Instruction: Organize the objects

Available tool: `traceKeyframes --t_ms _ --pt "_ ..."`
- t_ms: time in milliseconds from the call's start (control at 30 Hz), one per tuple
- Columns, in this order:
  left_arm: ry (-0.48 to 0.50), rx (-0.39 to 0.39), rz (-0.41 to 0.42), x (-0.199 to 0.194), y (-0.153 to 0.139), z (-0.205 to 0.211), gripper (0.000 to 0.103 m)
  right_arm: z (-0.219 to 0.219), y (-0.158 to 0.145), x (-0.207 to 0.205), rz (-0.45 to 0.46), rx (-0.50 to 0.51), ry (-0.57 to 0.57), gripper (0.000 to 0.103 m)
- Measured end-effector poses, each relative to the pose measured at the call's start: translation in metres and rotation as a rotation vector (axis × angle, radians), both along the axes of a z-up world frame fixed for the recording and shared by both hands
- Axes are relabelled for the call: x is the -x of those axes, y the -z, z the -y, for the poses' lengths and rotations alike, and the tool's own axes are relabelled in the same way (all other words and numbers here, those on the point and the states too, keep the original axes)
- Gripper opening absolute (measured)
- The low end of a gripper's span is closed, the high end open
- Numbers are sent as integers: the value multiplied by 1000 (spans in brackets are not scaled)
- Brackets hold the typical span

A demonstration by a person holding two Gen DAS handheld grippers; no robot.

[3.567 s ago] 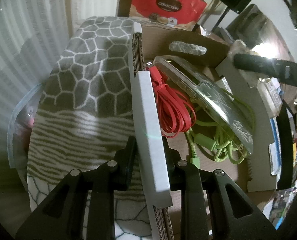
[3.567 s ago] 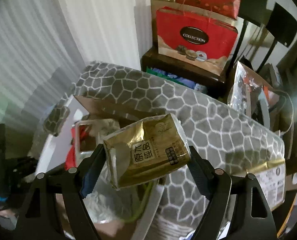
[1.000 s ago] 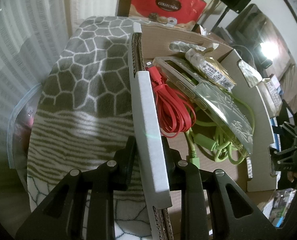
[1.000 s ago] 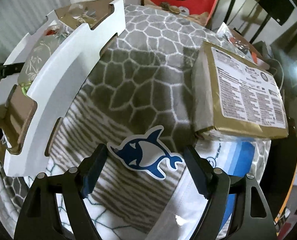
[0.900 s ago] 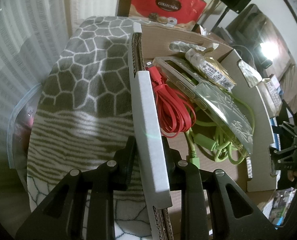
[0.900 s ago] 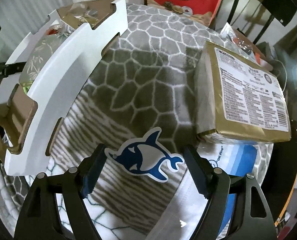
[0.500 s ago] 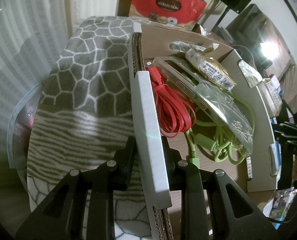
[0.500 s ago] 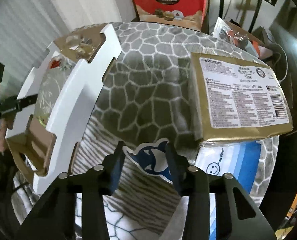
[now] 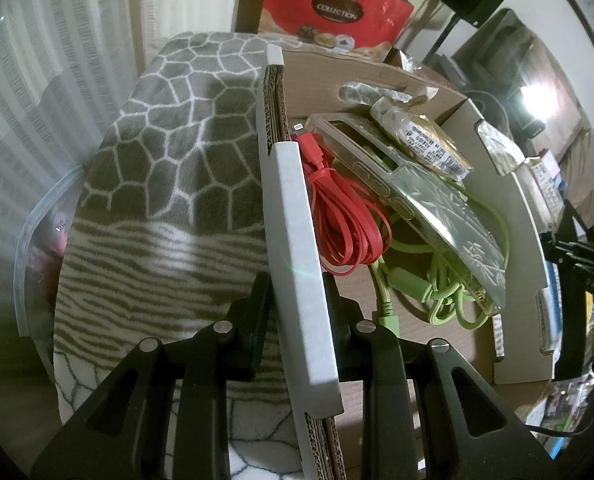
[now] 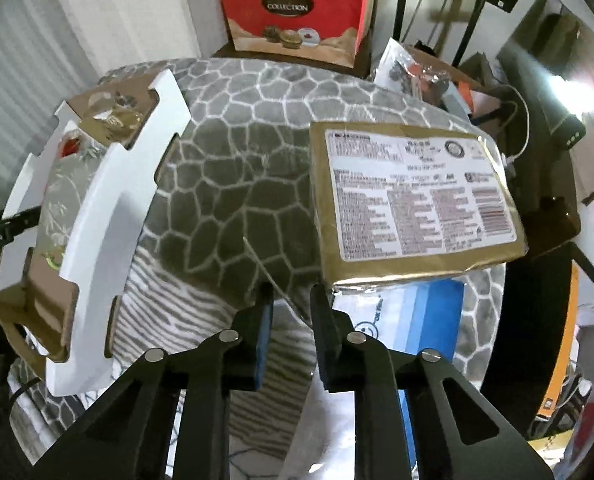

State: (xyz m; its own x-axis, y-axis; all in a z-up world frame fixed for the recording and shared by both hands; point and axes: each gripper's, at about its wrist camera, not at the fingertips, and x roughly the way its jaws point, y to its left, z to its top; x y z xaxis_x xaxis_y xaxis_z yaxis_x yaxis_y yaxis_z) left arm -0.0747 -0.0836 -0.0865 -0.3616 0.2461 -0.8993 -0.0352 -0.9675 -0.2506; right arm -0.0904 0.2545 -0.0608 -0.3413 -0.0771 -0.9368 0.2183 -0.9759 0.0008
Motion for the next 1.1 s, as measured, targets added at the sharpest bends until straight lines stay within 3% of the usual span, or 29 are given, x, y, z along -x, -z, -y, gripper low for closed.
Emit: traceKeyframes --t_ms 167,500,633,700,767,833,900,933,1100 --pt "1 0 0 0 0 0 22 -1 -5 2 -31 59 25 3" --pt "2 -2 0 0 0 0 22 17 -36 11 -77 172 12 3" --pt "2 -1 0 0 0 0 22 29 -40 13 -84 125 -9 4" --pt "3 -4 -1 0 0 -1 22 32 -34 13 -80 76 -8 8" --pt "3 -4 -1 0 0 -1 22 29 -25 12 -46 110 -14 11" --pt "2 -3 -1 0 0 -1 22 28 -18 8 -37 109 -33 40" --pt "1 -4 0 0 0 -1 22 33 -11 4 -47 42 -70 58" --pt "1 -4 -1 0 0 -2 22 35 -8 3 -44 27 -85 62" --pt "2 -4 -1 0 0 0 22 38 15 3 12 -2 -109 63"
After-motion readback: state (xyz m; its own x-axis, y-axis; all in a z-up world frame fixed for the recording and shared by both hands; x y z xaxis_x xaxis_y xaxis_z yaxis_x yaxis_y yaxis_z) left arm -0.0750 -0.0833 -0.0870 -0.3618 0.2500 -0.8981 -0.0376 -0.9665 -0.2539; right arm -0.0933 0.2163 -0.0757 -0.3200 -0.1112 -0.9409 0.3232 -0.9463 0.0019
